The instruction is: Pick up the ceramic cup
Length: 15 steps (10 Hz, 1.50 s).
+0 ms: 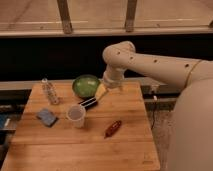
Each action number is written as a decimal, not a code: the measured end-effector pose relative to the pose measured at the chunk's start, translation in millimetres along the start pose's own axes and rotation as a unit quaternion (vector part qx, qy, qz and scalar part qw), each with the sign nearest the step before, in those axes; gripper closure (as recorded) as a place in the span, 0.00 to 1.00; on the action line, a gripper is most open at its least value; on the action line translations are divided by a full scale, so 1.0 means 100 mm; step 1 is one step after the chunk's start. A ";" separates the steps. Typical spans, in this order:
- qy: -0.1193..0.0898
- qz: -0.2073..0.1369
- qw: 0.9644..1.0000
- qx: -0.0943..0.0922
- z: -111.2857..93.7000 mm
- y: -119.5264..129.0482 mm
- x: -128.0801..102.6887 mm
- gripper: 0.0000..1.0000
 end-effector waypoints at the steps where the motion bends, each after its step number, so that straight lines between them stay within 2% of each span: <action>1: 0.004 -0.016 1.000 -0.010 0.11 0.23 -0.18 0.20; 2: 0.008 -0.031 0.999 -0.023 0.22 0.44 -0.32 0.20; 4: 0.009 -0.054 0.998 -0.035 0.31 0.77 -0.46 0.20; 5: 0.012 -0.050 0.998 -0.029 0.31 0.69 -0.43 0.20; 8: 0.016 -0.054 0.998 -0.034 0.31 0.71 -0.42 0.20; 10: 0.025 -0.056 0.997 -0.041 0.43 0.72 -0.30 0.20; 12: 0.037 -0.055 0.996 -0.053 0.67 0.74 -0.21 0.20; 15: 0.046 -0.052 0.996 -0.062 0.79 0.76 -0.17 0.20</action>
